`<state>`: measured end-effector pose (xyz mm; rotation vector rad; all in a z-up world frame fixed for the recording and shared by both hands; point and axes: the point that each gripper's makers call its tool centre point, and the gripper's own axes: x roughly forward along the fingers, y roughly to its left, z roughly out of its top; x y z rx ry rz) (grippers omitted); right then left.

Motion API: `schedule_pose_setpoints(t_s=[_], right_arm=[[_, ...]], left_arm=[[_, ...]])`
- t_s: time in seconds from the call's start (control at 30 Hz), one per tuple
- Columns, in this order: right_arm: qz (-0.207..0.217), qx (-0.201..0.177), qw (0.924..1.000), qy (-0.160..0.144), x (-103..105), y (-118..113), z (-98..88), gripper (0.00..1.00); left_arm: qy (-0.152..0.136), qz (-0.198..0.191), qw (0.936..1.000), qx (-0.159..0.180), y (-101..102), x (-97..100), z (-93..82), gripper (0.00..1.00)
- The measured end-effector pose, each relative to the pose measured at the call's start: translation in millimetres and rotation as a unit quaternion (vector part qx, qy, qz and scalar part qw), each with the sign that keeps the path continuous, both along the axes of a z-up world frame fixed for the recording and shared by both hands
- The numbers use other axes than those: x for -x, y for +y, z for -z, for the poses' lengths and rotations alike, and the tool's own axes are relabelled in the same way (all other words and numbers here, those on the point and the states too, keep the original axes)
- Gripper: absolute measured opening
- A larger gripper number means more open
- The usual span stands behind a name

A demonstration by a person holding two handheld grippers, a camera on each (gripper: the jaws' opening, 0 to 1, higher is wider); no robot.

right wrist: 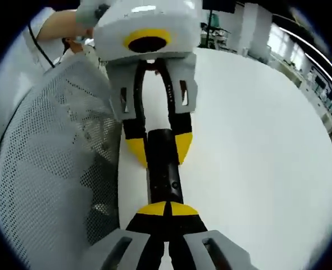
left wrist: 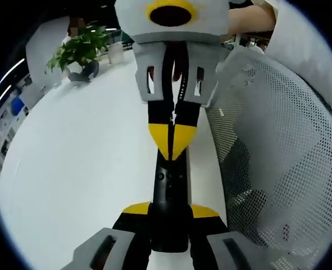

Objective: Press the specified remote control buttons in sequence, fully releasing each button before pressing the next.

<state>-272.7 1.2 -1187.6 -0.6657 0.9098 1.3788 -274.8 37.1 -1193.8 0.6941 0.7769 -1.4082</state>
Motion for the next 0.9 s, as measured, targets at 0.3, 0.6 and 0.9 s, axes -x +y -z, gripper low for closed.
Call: schedule_pose_setpoints(t_s=[0.3, 0.6, 0.9], right_arm=[[-0.025, -0.002, 0.9988, -0.041, 2.1, 9.5, -6.1, 0.0], [-0.051, 0.033, 0.9942, -0.089, 3.7, 7.3, 1.8, 0.0], [-0.007, 0.003, 0.9945, -0.104, 6.2, 7.2, -1.6, 0.0]], left_arm=[[0.003, 0.003, 1.0, -0.008, -0.8, 0.5, -0.3, 0.22], [0.002, 0.004, 0.9999, -0.009, -1.8, 1.4, 0.1, 0.22], [0.002, 0.006, 0.9999, -0.015, -1.8, 2.3, 0.2, 0.22]])
